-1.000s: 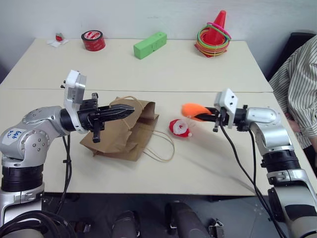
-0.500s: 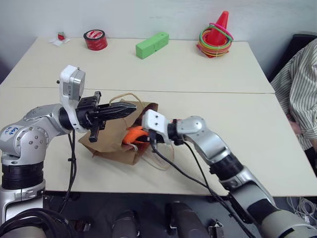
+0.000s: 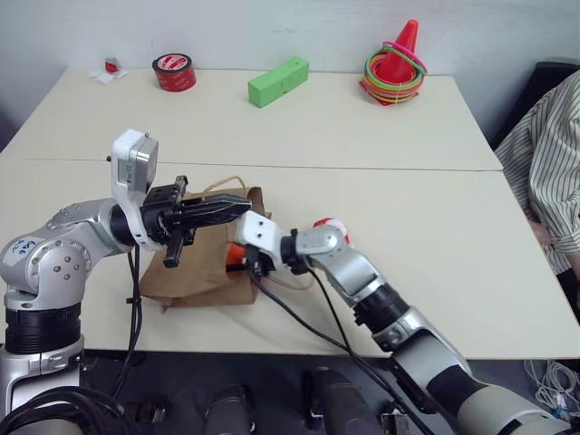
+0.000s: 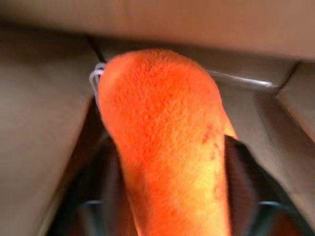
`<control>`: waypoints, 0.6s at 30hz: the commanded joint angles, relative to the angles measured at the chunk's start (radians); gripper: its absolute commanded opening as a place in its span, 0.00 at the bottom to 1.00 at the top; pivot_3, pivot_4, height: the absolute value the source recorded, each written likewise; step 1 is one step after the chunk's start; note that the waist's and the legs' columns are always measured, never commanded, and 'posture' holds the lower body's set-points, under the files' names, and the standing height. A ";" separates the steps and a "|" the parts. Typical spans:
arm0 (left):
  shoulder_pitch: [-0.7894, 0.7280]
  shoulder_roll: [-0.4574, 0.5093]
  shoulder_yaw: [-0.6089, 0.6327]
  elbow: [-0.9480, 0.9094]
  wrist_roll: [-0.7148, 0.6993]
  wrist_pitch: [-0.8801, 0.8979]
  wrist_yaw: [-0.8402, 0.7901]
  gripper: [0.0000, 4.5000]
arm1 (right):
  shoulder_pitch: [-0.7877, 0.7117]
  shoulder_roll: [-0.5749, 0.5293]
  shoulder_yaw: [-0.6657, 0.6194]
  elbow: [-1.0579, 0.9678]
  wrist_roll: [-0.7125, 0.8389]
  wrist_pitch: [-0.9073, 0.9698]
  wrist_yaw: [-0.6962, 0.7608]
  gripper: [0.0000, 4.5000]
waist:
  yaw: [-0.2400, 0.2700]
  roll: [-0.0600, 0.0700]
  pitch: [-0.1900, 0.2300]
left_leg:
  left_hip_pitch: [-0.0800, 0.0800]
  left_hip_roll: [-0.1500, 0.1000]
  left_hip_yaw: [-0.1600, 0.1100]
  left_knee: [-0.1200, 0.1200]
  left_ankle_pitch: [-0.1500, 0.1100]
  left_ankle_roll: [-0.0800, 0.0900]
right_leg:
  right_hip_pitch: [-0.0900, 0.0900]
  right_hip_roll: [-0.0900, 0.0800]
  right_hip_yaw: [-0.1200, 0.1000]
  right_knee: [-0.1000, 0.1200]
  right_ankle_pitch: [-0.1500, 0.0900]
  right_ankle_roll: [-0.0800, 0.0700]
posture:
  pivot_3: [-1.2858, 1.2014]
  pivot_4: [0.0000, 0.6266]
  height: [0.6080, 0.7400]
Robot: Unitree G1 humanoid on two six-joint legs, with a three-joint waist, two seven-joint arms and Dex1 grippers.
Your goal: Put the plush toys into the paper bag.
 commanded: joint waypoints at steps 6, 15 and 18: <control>0.022 0.023 0.040 -0.051 -0.004 -0.037 -0.001 0.00 | 0.161 -0.214 -0.286 -0.240 0.241 -0.097 0.153 0.99 | 0.004 0.000 0.000 | 0.000 0.000 -0.001 -0.001 0.000 0.000 | 0.001 0.000 -0.001 -0.002 0.000 0.000 | 0.52 0.24 1.00; 0.047 0.068 0.056 -0.061 0.050 -0.119 -0.056 0.00 | 0.684 -0.470 -0.666 -0.354 0.291 -0.243 0.110 0.99 | 0.029 0.000 0.000 | 0.000 0.000 0.000 -0.004 -0.002 0.000 | 0.002 0.001 0.000 -0.008 0.000 0.000 | 0.52 0.24 1.00; 0.080 0.074 0.065 -0.048 0.107 -0.223 -0.106 0.00 | 0.781 -0.483 -0.715 -0.372 0.254 -0.260 0.023 0.99 | 0.020 0.000 0.000 | 0.003 0.000 0.002 -0.003 -0.002 0.000 | 0.003 0.001 0.002 -0.006 0.000 0.000 | 0.52 0.24 1.00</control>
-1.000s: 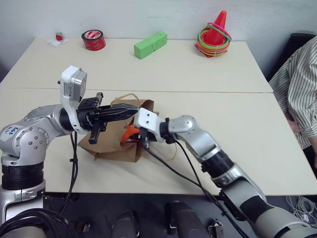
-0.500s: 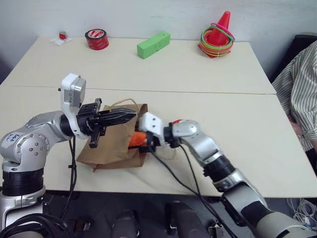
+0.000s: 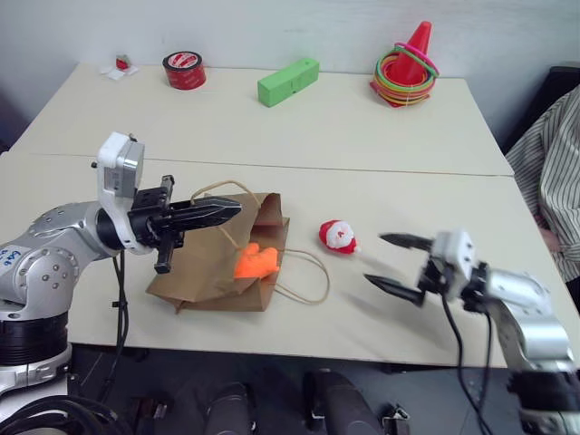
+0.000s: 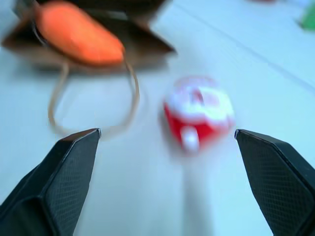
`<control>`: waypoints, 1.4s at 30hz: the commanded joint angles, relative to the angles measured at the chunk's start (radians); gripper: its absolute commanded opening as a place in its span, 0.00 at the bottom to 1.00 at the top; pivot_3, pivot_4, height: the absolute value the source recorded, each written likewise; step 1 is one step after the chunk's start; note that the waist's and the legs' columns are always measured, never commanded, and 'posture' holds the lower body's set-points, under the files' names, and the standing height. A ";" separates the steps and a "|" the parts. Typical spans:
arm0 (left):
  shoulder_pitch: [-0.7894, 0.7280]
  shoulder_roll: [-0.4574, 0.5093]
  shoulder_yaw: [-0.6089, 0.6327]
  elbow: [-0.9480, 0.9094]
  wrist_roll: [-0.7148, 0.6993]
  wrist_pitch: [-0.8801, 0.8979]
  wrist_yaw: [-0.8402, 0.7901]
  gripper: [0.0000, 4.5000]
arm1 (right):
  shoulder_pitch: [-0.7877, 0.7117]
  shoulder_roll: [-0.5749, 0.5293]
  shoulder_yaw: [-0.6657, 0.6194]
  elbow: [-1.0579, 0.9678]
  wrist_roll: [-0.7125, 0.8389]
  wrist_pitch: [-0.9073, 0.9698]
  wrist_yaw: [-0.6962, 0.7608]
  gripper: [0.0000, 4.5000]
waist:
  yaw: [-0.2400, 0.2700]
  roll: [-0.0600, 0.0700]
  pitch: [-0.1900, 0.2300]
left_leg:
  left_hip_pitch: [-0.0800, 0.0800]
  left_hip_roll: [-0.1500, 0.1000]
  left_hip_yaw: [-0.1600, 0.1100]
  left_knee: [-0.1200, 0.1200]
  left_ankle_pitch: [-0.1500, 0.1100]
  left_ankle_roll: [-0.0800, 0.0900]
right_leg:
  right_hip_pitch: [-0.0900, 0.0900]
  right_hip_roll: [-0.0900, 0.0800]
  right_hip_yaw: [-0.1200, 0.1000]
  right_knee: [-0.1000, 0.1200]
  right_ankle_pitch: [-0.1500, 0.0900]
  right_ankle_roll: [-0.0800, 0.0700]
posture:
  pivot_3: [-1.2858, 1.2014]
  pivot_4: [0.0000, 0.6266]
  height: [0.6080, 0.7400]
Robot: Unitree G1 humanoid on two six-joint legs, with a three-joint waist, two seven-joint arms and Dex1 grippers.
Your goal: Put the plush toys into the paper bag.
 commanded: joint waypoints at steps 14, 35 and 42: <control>0.001 0.062 0.003 0.048 0.083 -0.102 -0.110 0.00 | -0.495 0.114 0.385 0.071 -0.165 0.402 -0.250 0.99 | -0.023 0.000 0.000 | -0.002 0.001 -0.002 -0.001 0.004 -0.002 | -0.003 0.001 -0.001 0.002 0.003 -0.003 | 0.52 0.24 1.00; 0.041 0.117 0.085 0.007 0.021 -0.017 -0.089 0.00 | -0.699 0.256 0.579 -0.026 -0.048 0.564 -0.036 0.08 | -0.027 0.000 0.000 | -0.004 0.002 -0.002 0.001 0.001 -0.001 | -0.005 0.001 -0.001 0.004 0.000 -0.001 | 0.52 0.24 1.00; 0.035 0.124 0.092 -0.035 -0.028 0.025 -0.081 0.00 | -0.791 0.497 0.675 0.188 -0.188 0.505 -0.244 0.08 | -0.027 -0.001 0.000 | -0.005 0.001 -0.001 0.003 0.000 0.001 | -0.005 -0.001 -0.001 0.005 0.000 -0.001 | 0.52 0.24 1.00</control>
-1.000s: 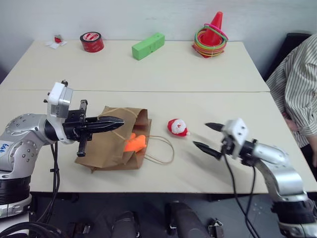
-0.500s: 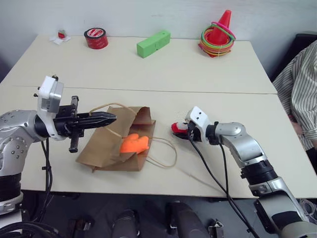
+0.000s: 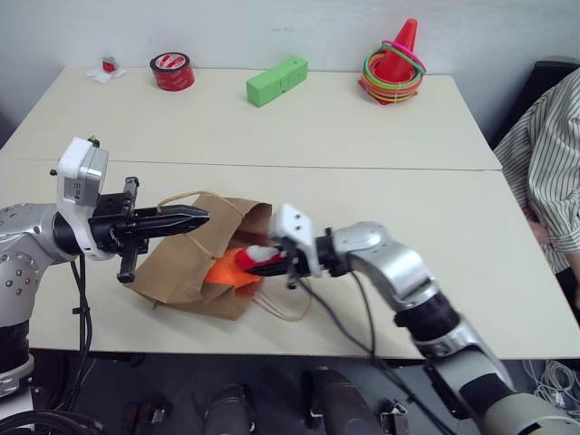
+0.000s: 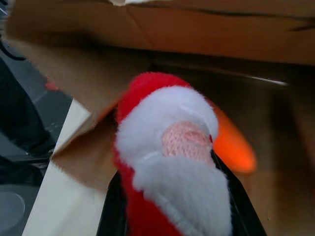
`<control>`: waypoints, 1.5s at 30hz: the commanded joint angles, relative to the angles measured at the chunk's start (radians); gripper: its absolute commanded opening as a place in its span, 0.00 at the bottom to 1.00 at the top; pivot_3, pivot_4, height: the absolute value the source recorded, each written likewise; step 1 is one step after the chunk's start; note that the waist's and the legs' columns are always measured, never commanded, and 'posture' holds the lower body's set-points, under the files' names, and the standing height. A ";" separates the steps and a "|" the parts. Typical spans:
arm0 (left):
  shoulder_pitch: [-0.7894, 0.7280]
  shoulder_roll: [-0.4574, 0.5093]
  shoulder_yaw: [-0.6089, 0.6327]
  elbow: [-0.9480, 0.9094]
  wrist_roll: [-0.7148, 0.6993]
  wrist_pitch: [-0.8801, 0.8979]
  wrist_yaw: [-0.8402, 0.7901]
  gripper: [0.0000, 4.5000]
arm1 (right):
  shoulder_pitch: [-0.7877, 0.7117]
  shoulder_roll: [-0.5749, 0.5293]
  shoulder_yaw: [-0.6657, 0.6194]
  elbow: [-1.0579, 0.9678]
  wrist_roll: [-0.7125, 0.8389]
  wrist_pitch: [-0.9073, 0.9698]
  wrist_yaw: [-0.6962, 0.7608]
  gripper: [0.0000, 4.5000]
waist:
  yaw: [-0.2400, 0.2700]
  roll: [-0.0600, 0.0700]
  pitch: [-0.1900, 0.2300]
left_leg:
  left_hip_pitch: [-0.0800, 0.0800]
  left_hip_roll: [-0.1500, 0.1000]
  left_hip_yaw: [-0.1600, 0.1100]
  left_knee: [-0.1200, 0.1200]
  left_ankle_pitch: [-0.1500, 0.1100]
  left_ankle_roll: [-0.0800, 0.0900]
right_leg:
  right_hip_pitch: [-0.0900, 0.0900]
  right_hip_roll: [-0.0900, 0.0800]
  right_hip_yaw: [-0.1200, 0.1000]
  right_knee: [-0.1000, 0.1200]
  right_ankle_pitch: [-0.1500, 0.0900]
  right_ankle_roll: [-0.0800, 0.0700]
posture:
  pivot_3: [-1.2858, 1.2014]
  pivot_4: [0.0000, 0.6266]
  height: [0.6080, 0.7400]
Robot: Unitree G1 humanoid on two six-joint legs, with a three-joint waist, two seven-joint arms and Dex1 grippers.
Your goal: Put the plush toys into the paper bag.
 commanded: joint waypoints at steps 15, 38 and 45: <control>0.057 0.013 0.051 -0.090 -0.077 0.018 0.009 0.00 | -0.162 0.216 -0.141 0.286 0.003 -0.111 -0.107 0.08 | -0.007 -0.001 0.000 | 0.000 0.001 0.000 -0.002 0.000 -0.001 | -0.001 0.001 0.000 0.000 0.000 -0.001 | 0.52 0.24 1.00; -0.029 0.000 0.034 -0.062 -0.217 0.149 0.014 0.00 | -0.131 0.321 -0.076 0.506 -0.071 -0.287 -0.050 0.38 | -0.015 -0.001 -0.001 | -0.001 0.000 -0.001 -0.002 0.000 -0.001 | -0.001 0.000 0.000 0.000 0.000 -0.001 | 0.52 0.24 1.00; 0.035 -0.003 0.076 -0.073 -0.211 0.122 0.032 0.00 | -0.111 0.175 -0.054 0.355 -0.050 -0.245 0.125 0.94 | -0.013 -0.001 -0.001 | -0.002 0.000 -0.001 -0.002 0.000 -0.001 | -0.001 0.000 -0.001 0.000 0.000 -0.001 | 0.52 0.24 1.00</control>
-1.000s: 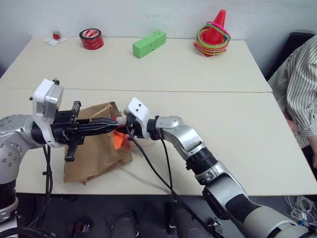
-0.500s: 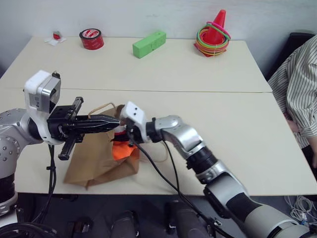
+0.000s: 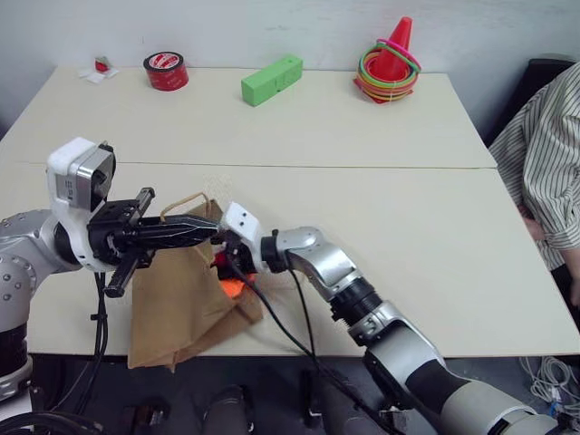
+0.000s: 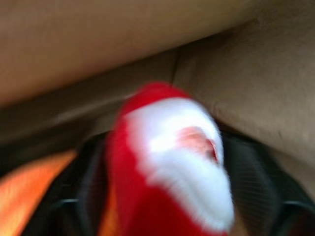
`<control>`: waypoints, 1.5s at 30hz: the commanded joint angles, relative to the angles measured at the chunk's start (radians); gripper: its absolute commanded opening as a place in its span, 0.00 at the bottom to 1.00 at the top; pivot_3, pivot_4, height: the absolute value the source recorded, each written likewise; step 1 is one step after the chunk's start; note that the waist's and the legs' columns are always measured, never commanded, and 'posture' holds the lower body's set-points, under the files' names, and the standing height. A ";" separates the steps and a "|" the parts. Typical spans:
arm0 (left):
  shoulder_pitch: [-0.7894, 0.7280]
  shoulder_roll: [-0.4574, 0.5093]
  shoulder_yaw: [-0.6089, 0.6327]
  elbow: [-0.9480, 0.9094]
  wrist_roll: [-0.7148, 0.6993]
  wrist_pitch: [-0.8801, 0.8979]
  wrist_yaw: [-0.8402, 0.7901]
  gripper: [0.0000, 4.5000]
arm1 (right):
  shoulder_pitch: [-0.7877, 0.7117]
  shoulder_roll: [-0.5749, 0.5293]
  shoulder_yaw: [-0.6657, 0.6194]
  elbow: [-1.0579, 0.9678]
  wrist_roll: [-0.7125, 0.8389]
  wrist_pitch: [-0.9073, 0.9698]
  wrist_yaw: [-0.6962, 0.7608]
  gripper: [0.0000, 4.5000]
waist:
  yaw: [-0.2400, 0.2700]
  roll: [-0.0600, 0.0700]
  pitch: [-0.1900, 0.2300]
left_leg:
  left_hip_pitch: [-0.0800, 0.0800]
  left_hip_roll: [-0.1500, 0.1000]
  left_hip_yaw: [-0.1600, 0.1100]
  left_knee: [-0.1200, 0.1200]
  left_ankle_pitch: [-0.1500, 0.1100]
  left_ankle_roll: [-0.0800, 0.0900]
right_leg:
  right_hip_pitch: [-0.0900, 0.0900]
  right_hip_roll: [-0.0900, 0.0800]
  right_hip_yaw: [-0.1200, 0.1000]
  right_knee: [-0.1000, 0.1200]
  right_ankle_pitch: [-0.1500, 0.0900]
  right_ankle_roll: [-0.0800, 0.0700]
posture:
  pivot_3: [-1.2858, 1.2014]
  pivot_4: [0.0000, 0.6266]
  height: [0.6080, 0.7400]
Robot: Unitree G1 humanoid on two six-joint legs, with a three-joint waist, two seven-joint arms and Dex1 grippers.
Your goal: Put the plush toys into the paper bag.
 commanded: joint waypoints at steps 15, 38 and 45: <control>0.059 0.008 0.053 -0.076 -0.025 -0.039 0.018 0.00 | 0.019 -0.378 -0.111 -0.174 0.160 0.291 0.265 0.99 | 0.007 0.000 0.000 | 0.001 0.000 0.001 0.000 -0.001 0.001 | 0.001 0.000 0.000 -0.002 0.000 0.000 | 0.52 0.24 1.00; 0.077 0.013 0.061 -0.090 -0.015 -0.039 0.037 0.00 | -0.053 -0.349 0.062 -0.049 0.111 0.515 0.397 0.40 | 0.002 0.000 0.000 | 0.004 0.000 0.000 -0.001 -0.002 0.001 | 0.005 0.000 0.000 -0.004 0.000 0.000 | 0.52 0.24 1.00; 0.080 -0.009 0.054 -0.073 0.010 -0.073 0.050 0.00 | 0.003 -0.472 -0.076 -0.240 0.295 0.739 0.449 0.00 | 0.019 0.000 0.000 | 0.003 0.000 0.000 -0.001 -0.002 0.001 | 0.004 0.000 0.000 -0.004 0.000 0.000 | 0.52 0.24 1.00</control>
